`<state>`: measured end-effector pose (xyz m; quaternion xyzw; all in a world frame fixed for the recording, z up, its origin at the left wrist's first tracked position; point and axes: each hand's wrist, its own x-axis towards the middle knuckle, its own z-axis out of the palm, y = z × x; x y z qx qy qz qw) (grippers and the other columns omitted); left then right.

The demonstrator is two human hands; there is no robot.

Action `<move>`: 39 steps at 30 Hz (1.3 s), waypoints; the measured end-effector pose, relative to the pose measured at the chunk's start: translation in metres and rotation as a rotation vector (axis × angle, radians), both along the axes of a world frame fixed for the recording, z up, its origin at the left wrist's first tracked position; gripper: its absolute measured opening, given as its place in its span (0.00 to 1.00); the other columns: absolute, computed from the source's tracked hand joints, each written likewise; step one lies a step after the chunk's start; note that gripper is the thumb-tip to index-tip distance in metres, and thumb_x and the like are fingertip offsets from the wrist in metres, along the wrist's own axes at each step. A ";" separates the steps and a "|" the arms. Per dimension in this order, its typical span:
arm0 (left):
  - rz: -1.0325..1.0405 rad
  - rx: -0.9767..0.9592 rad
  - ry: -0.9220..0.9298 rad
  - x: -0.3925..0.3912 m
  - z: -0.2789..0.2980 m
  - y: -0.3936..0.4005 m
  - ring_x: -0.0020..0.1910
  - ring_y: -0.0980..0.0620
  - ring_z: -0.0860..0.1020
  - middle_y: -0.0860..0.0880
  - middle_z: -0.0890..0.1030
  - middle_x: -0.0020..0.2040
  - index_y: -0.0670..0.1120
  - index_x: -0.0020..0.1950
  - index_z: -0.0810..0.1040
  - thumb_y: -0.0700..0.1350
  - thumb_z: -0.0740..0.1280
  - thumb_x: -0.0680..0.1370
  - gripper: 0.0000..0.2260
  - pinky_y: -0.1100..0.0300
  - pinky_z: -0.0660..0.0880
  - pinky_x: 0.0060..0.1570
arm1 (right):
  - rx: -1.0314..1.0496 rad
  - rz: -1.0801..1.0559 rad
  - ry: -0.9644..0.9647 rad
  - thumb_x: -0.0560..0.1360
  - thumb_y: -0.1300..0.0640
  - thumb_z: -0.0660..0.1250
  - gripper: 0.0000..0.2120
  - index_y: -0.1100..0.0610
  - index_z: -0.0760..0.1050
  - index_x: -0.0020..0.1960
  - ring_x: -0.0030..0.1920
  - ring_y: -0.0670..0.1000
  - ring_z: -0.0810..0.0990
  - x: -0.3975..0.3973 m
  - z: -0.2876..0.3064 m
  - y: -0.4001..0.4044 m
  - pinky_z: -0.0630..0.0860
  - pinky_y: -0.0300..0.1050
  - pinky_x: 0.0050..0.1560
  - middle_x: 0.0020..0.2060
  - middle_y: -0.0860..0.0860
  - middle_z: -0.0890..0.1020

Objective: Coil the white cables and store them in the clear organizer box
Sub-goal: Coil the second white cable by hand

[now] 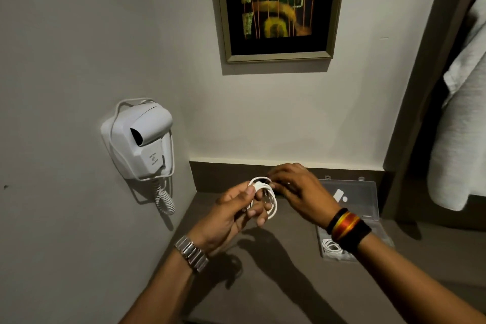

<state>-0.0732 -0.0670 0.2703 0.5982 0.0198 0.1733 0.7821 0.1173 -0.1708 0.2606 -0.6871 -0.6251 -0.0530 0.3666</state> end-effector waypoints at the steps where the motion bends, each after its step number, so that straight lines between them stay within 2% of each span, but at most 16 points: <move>1: 0.015 0.032 0.009 0.000 0.001 0.000 0.38 0.47 0.76 0.47 0.74 0.35 0.42 0.48 0.75 0.46 0.57 0.84 0.12 0.56 0.77 0.50 | 0.014 -0.002 0.042 0.80 0.52 0.68 0.09 0.54 0.84 0.56 0.53 0.50 0.78 -0.002 -0.005 0.002 0.78 0.48 0.52 0.51 0.49 0.80; 4: 0.078 0.090 0.032 0.000 -0.001 -0.001 0.41 0.45 0.80 0.46 0.74 0.36 0.40 0.48 0.73 0.43 0.55 0.85 0.12 0.55 0.78 0.54 | 0.080 -0.070 0.348 0.78 0.52 0.72 0.09 0.52 0.87 0.55 0.45 0.44 0.79 -0.006 -0.006 0.006 0.75 0.37 0.45 0.43 0.47 0.78; 5: 0.094 0.084 0.038 0.000 -0.001 0.000 0.41 0.45 0.81 0.46 0.75 0.37 0.40 0.48 0.73 0.42 0.55 0.85 0.12 0.55 0.78 0.52 | 0.097 -0.076 0.482 0.77 0.53 0.74 0.09 0.53 0.87 0.55 0.44 0.44 0.82 -0.008 -0.005 0.007 0.79 0.39 0.46 0.43 0.48 0.81; 7: 0.108 0.055 0.055 0.001 -0.003 0.001 0.41 0.46 0.81 0.45 0.76 0.39 0.40 0.48 0.73 0.43 0.55 0.85 0.12 0.55 0.79 0.51 | 0.116 -0.026 0.744 0.77 0.58 0.74 0.09 0.59 0.87 0.55 0.47 0.55 0.88 -0.010 -0.002 0.010 0.85 0.53 0.52 0.45 0.55 0.88; 8: 0.110 0.044 0.063 0.001 -0.004 0.001 0.41 0.46 0.81 0.44 0.76 0.41 0.39 0.48 0.73 0.43 0.56 0.85 0.12 0.55 0.79 0.51 | 0.124 0.003 0.833 0.77 0.61 0.74 0.09 0.62 0.86 0.56 0.48 0.59 0.88 -0.012 0.000 0.010 0.85 0.56 0.53 0.46 0.59 0.89; 10: 0.115 0.032 0.073 0.004 -0.004 0.000 0.40 0.48 0.81 0.44 0.76 0.41 0.37 0.51 0.74 0.43 0.56 0.85 0.12 0.56 0.79 0.50 | 0.142 0.061 0.959 0.78 0.65 0.72 0.08 0.64 0.85 0.56 0.49 0.60 0.88 -0.014 0.003 0.009 0.86 0.49 0.49 0.46 0.61 0.89; 12: 0.142 0.018 0.078 0.007 -0.004 -0.001 0.39 0.49 0.81 0.45 0.79 0.41 0.37 0.52 0.74 0.44 0.57 0.85 0.12 0.56 0.79 0.51 | 0.113 0.117 1.044 0.78 0.65 0.71 0.08 0.64 0.85 0.56 0.47 0.56 0.88 -0.019 0.006 0.007 0.85 0.44 0.47 0.47 0.60 0.89; 16: 0.267 0.052 0.123 0.007 -0.005 0.000 0.42 0.49 0.80 0.43 0.80 0.43 0.39 0.49 0.75 0.47 0.60 0.83 0.12 0.51 0.77 0.55 | 0.057 0.180 1.146 0.78 0.62 0.71 0.09 0.65 0.85 0.56 0.47 0.55 0.87 -0.021 0.002 0.004 0.85 0.48 0.52 0.50 0.64 0.88; 20: 0.506 0.436 0.218 0.009 -0.005 -0.003 0.41 0.55 0.79 0.46 0.81 0.41 0.41 0.46 0.77 0.45 0.58 0.85 0.13 0.64 0.76 0.46 | 0.065 0.168 1.175 0.79 0.61 0.71 0.10 0.67 0.84 0.54 0.45 0.55 0.85 -0.021 -0.001 0.003 0.85 0.45 0.51 0.46 0.63 0.88; 24: 0.666 0.739 0.255 0.009 -0.006 -0.002 0.40 0.57 0.74 0.50 0.75 0.42 0.51 0.42 0.70 0.48 0.57 0.85 0.12 0.63 0.71 0.43 | -0.079 0.262 1.294 0.78 0.56 0.72 0.10 0.61 0.86 0.53 0.41 0.50 0.83 -0.019 -0.001 0.003 0.83 0.46 0.51 0.39 0.54 0.85; 27: 0.661 0.805 0.214 0.009 -0.012 -0.002 0.38 0.60 0.73 0.51 0.73 0.41 0.54 0.41 0.68 0.50 0.57 0.85 0.12 0.67 0.69 0.39 | -0.162 0.312 1.445 0.74 0.54 0.74 0.15 0.61 0.85 0.57 0.47 0.52 0.86 -0.018 -0.002 0.001 0.84 0.47 0.52 0.47 0.57 0.88; 31: 0.691 0.827 0.185 0.015 -0.024 -0.004 0.40 0.54 0.74 0.50 0.73 0.42 0.55 0.42 0.69 0.48 0.58 0.85 0.12 0.57 0.72 0.43 | -0.125 0.261 1.588 0.70 0.59 0.75 0.14 0.60 0.86 0.56 0.45 0.51 0.87 -0.025 -0.008 0.004 0.85 0.47 0.49 0.49 0.57 0.88; 34: 0.790 0.897 0.222 0.018 -0.029 -0.002 0.40 0.53 0.75 0.51 0.72 0.43 0.55 0.43 0.67 0.49 0.57 0.85 0.10 0.56 0.72 0.41 | -0.173 0.200 1.526 0.76 0.57 0.73 0.12 0.56 0.85 0.59 0.52 0.53 0.84 -0.032 -0.007 0.006 0.78 0.55 0.61 0.52 0.55 0.87; 36: 0.832 0.991 0.229 0.018 -0.029 0.000 0.40 0.54 0.75 0.51 0.73 0.45 0.56 0.44 0.68 0.51 0.56 0.85 0.09 0.56 0.72 0.39 | -0.242 0.224 1.512 0.76 0.50 0.73 0.13 0.53 0.85 0.58 0.55 0.53 0.82 -0.034 -0.004 0.003 0.73 0.58 0.60 0.52 0.52 0.86; 38: 0.844 1.063 0.245 0.019 -0.028 0.000 0.40 0.51 0.76 0.49 0.74 0.47 0.51 0.48 0.71 0.50 0.56 0.85 0.09 0.54 0.73 0.38 | -0.266 0.270 1.518 0.73 0.45 0.74 0.15 0.51 0.83 0.57 0.54 0.52 0.81 -0.037 0.000 0.002 0.70 0.57 0.58 0.52 0.52 0.85; 39: 0.848 1.080 0.253 0.019 -0.027 0.000 0.40 0.50 0.76 0.48 0.74 0.47 0.47 0.50 0.73 0.49 0.56 0.85 0.09 0.53 0.73 0.37 | -0.255 0.264 1.452 0.72 0.45 0.76 0.18 0.52 0.82 0.57 0.53 0.52 0.81 -0.038 0.001 0.003 0.70 0.56 0.57 0.52 0.52 0.85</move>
